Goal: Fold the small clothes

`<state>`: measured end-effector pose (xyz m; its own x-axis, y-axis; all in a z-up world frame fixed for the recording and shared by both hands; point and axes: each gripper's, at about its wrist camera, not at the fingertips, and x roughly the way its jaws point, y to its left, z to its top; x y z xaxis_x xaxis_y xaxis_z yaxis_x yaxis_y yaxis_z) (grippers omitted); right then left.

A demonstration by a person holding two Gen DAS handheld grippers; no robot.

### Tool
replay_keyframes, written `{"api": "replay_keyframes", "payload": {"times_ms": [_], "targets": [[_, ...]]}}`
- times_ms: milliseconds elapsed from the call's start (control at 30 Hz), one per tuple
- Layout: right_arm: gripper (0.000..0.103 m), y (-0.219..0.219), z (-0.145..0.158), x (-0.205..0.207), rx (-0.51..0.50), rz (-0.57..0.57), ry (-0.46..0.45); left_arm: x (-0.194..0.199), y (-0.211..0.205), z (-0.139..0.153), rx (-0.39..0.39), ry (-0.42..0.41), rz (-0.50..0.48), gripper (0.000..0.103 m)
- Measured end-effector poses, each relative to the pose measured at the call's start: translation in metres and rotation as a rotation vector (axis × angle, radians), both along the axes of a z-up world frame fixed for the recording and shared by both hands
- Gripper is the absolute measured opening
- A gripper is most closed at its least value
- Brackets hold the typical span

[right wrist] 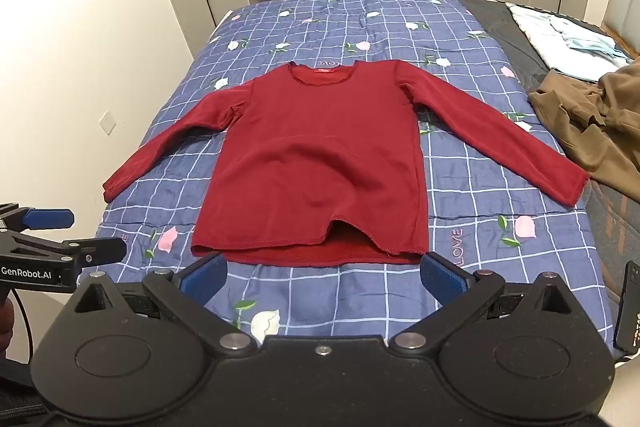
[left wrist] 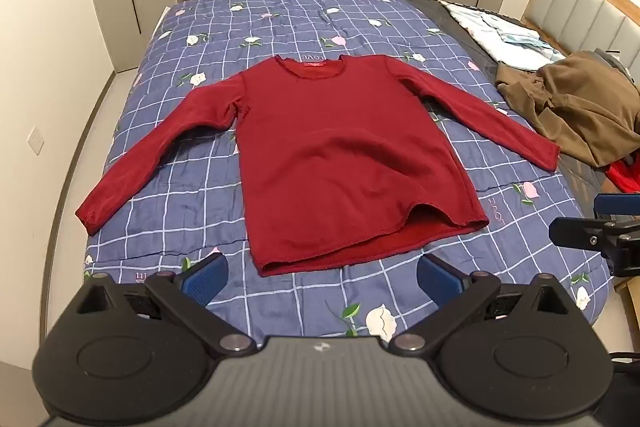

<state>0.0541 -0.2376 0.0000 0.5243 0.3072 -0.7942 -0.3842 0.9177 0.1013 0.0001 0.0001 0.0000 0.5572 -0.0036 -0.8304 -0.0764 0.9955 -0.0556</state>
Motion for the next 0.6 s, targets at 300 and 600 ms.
{"api": "replay_keyframes", "payload": {"times_ms": [300,600], "targets": [[0.103,0.0034,0.0026,0.0004,0.001,0.008,0.0,-0.0003,-0.0004,0.0001,0.006,0.004,0.001,0.102],[0.103,0.0002,0.0008,-0.0005,0.0,-0.002,0.0,-0.003,-0.0034,-0.0022,0.007,0.005,0.001,0.102]]}}
